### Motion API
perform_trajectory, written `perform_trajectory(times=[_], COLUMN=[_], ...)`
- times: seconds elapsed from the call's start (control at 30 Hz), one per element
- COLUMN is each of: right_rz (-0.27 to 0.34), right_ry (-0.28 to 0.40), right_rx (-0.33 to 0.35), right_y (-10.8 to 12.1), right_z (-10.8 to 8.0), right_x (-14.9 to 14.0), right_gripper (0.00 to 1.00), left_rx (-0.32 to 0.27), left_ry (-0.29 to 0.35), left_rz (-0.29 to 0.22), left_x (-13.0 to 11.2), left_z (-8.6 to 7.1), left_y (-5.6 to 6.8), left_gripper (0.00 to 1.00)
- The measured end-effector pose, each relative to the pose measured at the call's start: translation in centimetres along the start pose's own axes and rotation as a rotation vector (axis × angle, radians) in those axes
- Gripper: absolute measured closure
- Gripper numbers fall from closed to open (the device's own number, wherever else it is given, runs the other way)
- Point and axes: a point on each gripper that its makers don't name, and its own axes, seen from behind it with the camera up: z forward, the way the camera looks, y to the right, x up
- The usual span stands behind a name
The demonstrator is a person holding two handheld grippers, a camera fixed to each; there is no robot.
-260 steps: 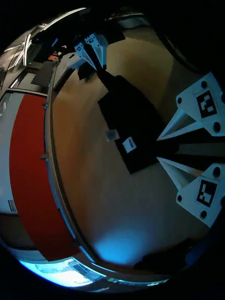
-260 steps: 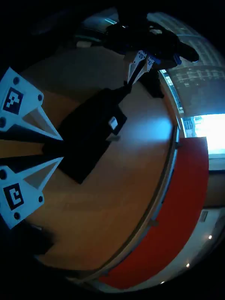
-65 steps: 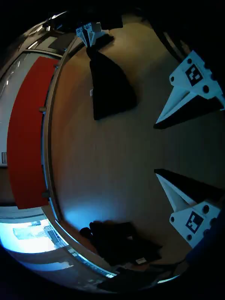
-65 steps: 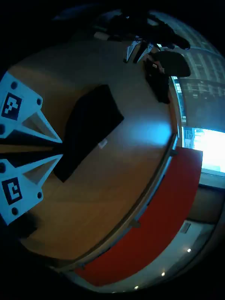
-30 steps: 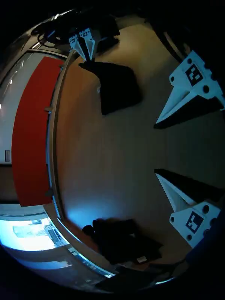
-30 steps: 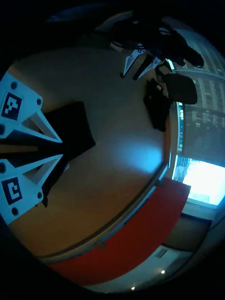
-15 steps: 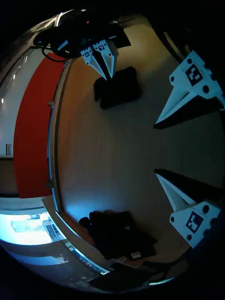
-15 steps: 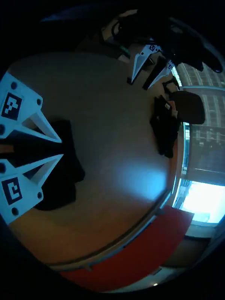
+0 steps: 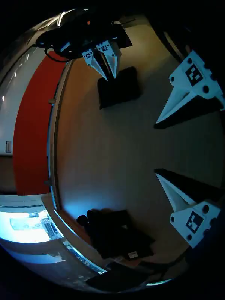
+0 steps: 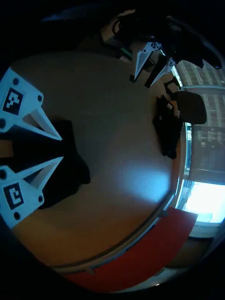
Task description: Fold towel
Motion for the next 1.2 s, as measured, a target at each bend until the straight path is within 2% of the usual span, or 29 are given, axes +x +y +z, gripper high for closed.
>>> perform_trajectory(times=[0.1,0.17,0.47,0.97,1.2], right_rz=[0.012,0.021,0.064,0.169,0.191], right_ry=[-0.001,-0.001,-0.011,-0.082,-0.096], right_rx=[-0.005,-0.008,-0.034,-0.069,-0.087], right_y=[0.1,0.1,0.1,-1.9,-2.3], right_z=[-0.2,-0.3,-1.2,-2.8,-2.8], right_x=[-0.3,-0.5,-2.3,-8.7,-9.8], right_gripper=[0.40,0.33,0.32,0.32,0.32], left_rx=[0.000,0.000,0.002,0.002,0.000], left_ry=[-0.001,-0.001,0.003,0.005,0.005], left_rz=[0.001,0.002,0.002,0.007,0.012], left_x=[0.0,0.1,0.0,-0.2,-0.2], left_z=[0.0,0.0,-0.2,-0.4,-0.5], left_y=[0.0,0.1,0.1,0.2,0.2], left_gripper=[0.23,0.23,0.23,0.22,0.22])
